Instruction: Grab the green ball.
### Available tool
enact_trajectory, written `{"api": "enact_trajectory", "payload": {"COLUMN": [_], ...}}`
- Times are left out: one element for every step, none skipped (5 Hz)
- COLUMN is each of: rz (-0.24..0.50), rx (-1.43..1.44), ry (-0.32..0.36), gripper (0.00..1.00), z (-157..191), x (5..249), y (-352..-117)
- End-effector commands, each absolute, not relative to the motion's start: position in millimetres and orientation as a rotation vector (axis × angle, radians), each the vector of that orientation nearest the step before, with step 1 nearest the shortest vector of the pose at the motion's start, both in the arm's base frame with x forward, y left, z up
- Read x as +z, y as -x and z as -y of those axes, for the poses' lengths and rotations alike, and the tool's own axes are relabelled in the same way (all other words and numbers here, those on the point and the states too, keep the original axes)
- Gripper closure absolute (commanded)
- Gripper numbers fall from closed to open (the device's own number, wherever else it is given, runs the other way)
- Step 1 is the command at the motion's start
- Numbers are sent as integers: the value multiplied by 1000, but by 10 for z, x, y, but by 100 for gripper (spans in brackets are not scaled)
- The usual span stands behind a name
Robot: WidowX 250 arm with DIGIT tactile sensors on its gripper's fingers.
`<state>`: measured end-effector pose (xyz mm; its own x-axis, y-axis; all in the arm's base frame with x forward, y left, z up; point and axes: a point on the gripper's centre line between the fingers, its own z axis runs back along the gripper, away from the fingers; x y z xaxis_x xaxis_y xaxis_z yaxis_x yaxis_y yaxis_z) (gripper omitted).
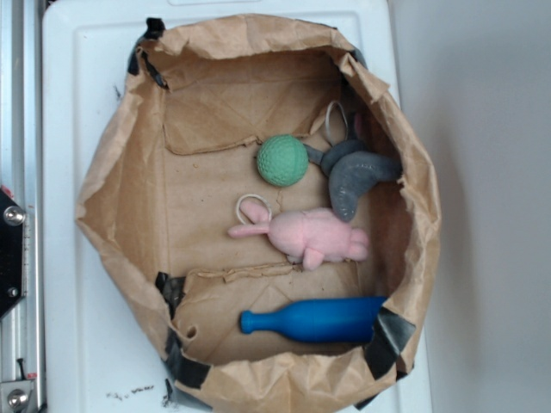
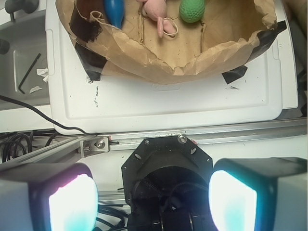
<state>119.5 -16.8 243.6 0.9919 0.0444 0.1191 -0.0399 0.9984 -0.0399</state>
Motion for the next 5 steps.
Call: {"api": "enact_trajectory", "payload": {"rz": [120,109,109,109,109], "rx": [42,88,88,88,88], "ry": [37,7,7,7,7], "gripper": [0,0,0,0,0], "z": [168,109,109,109,109], "x": [2436,2405,2405,2405,2405], "y": [-1195,-1532,-1532,-1532,-1532]}}
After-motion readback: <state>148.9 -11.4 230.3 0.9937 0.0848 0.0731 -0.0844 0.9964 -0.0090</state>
